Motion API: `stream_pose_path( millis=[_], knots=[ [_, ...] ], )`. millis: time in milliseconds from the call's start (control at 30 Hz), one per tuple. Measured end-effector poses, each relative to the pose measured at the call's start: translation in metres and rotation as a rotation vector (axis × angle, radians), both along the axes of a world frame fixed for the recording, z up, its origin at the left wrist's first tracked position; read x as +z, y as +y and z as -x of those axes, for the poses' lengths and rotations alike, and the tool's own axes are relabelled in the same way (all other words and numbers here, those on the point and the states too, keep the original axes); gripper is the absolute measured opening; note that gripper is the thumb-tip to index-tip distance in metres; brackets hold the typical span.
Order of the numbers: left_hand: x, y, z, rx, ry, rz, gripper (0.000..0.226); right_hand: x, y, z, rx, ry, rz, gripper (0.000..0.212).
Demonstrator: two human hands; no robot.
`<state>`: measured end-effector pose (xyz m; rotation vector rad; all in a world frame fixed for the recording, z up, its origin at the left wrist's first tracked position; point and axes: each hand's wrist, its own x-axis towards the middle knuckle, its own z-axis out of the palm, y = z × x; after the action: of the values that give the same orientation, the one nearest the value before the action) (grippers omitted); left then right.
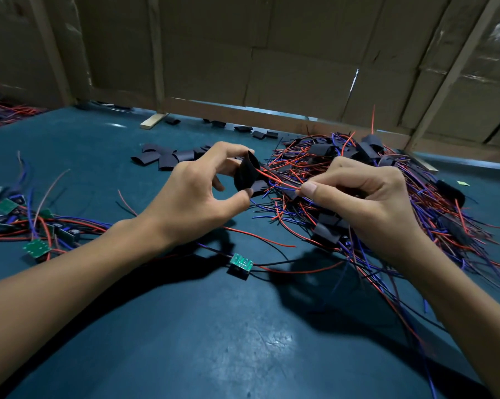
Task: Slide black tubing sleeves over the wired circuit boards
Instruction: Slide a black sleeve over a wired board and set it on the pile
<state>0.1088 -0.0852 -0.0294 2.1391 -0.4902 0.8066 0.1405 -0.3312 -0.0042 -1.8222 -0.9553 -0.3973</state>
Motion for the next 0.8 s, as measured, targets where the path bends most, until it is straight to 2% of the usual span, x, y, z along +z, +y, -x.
stream_pose_path(
  millis=[233,433,667,800],
  knots=[
    [-0.002,0.001,-0.002,-0.013,-0.057,-0.076,0.05,0.004,0.001,0.007,0.008,-0.085,0.051,0.003],
    [-0.002,0.003,-0.003,-0.014,-0.108,-0.098,0.049,0.004,0.0,0.006,-0.017,-0.098,0.099,0.008],
    [0.003,0.01,-0.006,-0.056,-0.387,-0.559,0.041,0.004,0.002,0.006,0.032,0.033,0.133,0.012],
    [0.004,0.005,-0.004,-0.115,-0.452,-0.646,0.023,0.0,0.015,0.009,-0.012,0.132,0.185,0.01]
  ],
)
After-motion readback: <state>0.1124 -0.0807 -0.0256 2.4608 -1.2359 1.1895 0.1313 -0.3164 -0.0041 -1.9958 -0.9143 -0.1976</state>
